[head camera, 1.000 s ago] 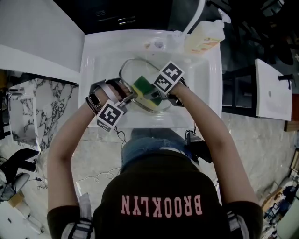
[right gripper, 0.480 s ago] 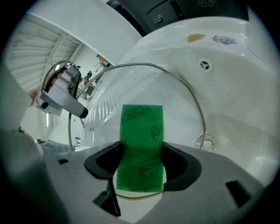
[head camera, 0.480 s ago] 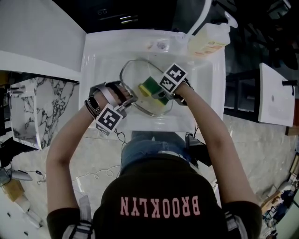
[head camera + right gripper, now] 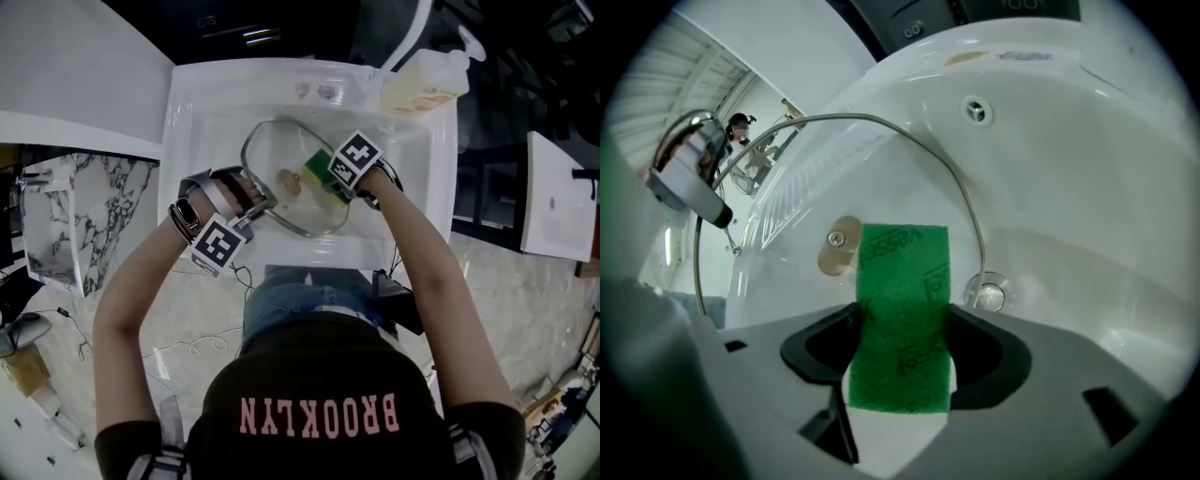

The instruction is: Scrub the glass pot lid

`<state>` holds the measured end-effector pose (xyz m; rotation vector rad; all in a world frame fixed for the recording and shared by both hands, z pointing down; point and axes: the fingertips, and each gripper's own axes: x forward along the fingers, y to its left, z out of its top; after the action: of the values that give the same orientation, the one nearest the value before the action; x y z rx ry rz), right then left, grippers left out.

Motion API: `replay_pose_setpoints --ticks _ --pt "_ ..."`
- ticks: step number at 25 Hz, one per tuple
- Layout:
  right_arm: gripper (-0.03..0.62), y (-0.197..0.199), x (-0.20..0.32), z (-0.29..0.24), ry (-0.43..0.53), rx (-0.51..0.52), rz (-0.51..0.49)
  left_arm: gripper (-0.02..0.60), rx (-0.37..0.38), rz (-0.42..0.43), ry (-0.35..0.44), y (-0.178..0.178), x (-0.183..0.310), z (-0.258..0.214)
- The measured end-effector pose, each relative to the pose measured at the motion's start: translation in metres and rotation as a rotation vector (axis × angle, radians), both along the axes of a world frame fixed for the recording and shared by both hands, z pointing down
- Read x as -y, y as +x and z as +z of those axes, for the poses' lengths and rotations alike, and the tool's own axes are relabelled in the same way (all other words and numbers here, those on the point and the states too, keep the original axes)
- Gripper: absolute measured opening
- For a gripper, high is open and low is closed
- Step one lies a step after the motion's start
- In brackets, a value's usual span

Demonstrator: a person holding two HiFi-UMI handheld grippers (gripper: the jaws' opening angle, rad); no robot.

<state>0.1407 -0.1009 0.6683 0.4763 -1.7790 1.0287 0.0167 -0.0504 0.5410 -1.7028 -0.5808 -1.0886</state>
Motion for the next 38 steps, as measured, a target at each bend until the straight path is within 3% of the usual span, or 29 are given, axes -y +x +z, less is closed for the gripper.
replay_pose_setpoints --ticks 6,9,20,29,32,38 --pt "0.272 0.023 0.015 0.011 0.078 -0.106 0.073 0.040 0.001 -0.007 -0.005 0.003 -0.001 0.001" --pt "0.272 0.029 0.019 0.009 0.098 -0.094 0.142 0.040 0.003 -0.007 -0.003 0.003 -0.002 0.001" --pt "0.272 -0.013 0.049 -0.095 0.261 0.247 0.267 0.041 -0.023 -0.005 0.021 0.003 -0.001 0.001" --pt "0.273 -0.078 0.057 -0.146 0.256 0.484 0.318 0.041 -0.016 -0.029 0.062 0.004 0.000 0.003" --pt "0.273 -0.100 0.060 -0.147 0.226 0.522 0.320 0.041 -0.004 -0.032 0.075 0.003 0.000 0.003" --pt "0.273 -0.134 0.061 -0.143 0.183 0.500 0.244 0.041 -0.012 -0.035 0.098 0.002 0.002 0.004"
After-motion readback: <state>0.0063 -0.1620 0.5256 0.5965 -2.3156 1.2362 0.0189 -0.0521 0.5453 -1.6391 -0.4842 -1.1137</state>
